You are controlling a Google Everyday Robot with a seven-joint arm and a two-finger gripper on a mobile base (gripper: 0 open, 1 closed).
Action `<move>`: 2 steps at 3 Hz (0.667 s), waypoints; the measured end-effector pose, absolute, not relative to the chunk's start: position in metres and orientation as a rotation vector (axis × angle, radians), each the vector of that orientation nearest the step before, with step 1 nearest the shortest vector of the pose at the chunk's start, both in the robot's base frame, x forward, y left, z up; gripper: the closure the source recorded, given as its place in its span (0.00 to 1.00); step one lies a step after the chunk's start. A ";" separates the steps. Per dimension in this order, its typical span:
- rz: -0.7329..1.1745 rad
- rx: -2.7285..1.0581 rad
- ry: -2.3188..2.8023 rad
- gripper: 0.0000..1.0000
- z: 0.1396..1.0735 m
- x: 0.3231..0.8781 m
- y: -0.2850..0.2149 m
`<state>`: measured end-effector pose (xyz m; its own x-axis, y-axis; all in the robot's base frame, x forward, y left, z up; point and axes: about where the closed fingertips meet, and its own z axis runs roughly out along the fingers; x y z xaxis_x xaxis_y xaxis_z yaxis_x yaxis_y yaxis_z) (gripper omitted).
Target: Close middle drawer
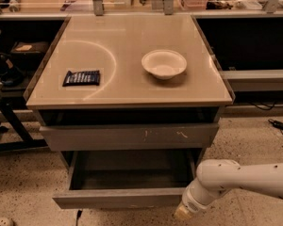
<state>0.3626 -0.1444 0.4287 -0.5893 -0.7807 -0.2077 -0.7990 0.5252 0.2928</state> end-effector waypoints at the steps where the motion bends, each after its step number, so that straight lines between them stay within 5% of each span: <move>1: 0.520 -1.410 2.679 1.00 0.430 0.378 -0.142; 2: 0.477 -1.428 2.657 1.00 0.431 0.399 -0.141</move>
Offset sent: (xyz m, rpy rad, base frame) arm 0.0630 0.0045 0.0057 -0.0444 -0.1028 0.0342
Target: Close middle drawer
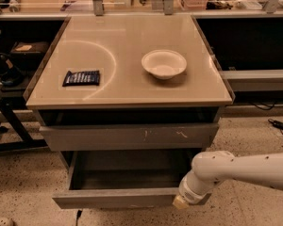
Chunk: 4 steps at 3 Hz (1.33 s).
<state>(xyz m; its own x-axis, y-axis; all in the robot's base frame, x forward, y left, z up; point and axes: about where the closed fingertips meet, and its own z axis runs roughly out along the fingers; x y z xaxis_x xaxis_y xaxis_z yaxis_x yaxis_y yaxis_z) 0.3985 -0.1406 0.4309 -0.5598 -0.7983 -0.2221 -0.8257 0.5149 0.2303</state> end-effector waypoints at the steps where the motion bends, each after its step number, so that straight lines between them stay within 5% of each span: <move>1: 0.451 -1.437 2.649 1.00 0.428 0.410 -0.141; 2: 0.409 -1.460 2.640 1.00 0.424 0.428 -0.139; 4: 0.407 -1.463 2.639 0.58 0.424 0.428 -0.139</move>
Offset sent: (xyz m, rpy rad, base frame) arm 0.0565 0.0023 -0.0104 -0.0665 -0.0629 0.0372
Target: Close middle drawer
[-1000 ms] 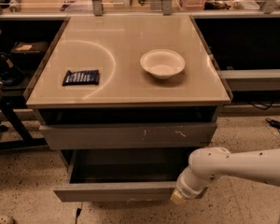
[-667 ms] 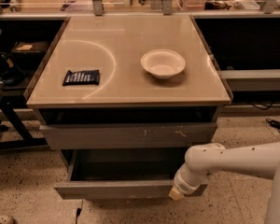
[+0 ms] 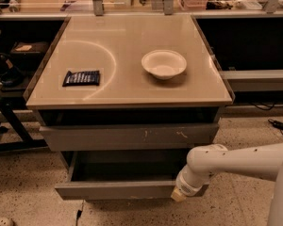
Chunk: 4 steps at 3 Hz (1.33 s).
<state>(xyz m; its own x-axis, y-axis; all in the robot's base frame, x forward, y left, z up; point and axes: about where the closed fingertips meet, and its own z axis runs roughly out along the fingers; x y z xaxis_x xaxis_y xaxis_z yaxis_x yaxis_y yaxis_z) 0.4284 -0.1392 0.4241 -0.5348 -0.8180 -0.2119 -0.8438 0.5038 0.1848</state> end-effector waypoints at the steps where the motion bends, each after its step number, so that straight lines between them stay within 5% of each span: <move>1: 0.407 -1.463 2.639 0.36 0.424 0.428 -0.139; 2: 0.407 -1.463 2.639 0.13 0.424 0.428 -0.139; 3: 0.407 -1.463 2.639 0.00 0.424 0.428 -0.139; 4: 0.407 -1.463 2.639 0.00 0.424 0.428 -0.139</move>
Offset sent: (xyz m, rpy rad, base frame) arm 0.0000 0.0000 0.0000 0.0000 0.0000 0.0000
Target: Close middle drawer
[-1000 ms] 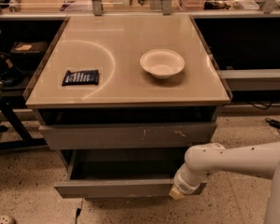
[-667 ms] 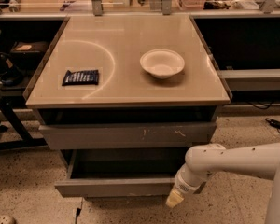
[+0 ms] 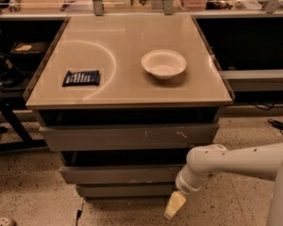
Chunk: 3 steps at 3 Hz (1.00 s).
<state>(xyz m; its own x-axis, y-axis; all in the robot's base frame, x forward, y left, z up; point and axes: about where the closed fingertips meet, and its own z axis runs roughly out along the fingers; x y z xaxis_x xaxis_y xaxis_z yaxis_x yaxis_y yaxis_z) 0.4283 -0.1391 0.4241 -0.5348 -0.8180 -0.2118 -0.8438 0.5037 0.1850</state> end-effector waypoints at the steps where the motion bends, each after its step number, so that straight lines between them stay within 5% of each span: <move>1: 0.407 -1.463 2.639 0.18 0.424 0.428 -0.139; 3: 0.407 -1.463 2.639 0.65 0.424 0.428 -0.139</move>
Offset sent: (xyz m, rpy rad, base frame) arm 0.0000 0.0000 0.0000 0.0000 0.0000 0.0000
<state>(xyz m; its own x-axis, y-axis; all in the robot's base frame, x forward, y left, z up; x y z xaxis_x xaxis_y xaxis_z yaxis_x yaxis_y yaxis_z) 0.4283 -0.1391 0.4240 -0.5347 -0.8181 -0.2117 -0.8438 0.5037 0.1851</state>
